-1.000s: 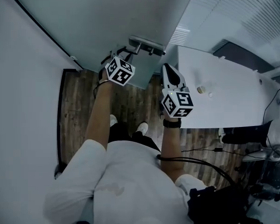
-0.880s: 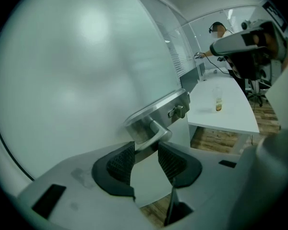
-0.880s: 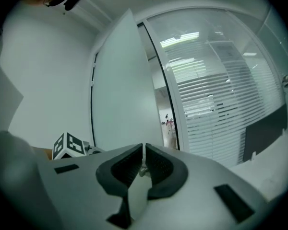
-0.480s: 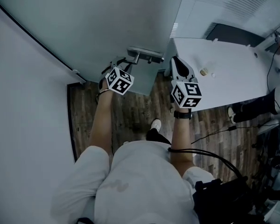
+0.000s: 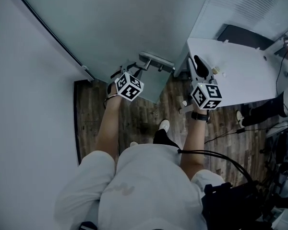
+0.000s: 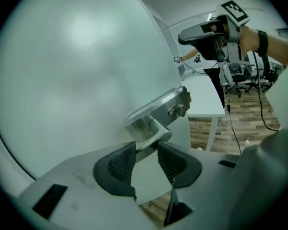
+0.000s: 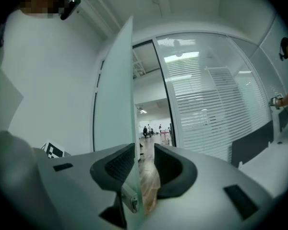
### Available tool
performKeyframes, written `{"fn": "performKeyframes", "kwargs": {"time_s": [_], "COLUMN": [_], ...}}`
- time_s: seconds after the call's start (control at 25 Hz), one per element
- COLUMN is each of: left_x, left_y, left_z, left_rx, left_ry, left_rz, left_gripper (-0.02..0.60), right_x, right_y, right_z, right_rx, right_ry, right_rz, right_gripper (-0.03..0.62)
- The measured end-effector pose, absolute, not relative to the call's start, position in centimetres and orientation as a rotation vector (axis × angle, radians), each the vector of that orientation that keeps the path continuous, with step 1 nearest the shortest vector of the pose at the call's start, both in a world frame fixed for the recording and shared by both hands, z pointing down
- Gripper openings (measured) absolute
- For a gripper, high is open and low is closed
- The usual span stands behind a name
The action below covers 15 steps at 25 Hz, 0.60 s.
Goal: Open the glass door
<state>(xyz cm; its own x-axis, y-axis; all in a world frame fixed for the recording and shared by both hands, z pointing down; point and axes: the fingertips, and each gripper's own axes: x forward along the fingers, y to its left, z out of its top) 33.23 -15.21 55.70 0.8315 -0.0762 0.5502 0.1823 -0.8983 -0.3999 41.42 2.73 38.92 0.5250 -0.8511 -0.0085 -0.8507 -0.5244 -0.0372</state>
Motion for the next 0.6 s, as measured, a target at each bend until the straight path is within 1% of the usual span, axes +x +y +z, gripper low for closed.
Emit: {"fn": "performKeyframes", "kwargs": {"time_s": [0.12,0.16,0.36,0.48,0.6], "left_x": [32.1,31.9,31.1,29.7,28.3], "left_y": [-14.9,-14.8,-14.8,-15.1,-15.1], "left_z": [55.9,56.0,56.6,57.0,56.9], "left_rx": [-2.583,-2.589,-2.595,-2.61,-2.677], "left_ry": [-0.081,-0.084,-0.112,-0.102,-0.074], "left_rz": [-0.794,-0.793,-0.814,-0.814,-0.792], "left_gripper": [0.144,0.144,0.144,0.144,0.141], "right_x": [39.7,39.3,37.4,35.3,34.1], "right_y": [2.1,2.0,0.5,-0.7,-0.9], "right_z": [38.1,38.0,38.9,40.3,40.6], "right_rx": [-2.593,-2.562,-2.472,-2.374,-2.334], "right_ry": [1.611,1.639,1.852,2.072,2.145], "right_rz": [0.077,0.093,0.071,-0.004,-0.005], "right_gripper": [0.177,0.19,0.192,0.19,0.19]}}
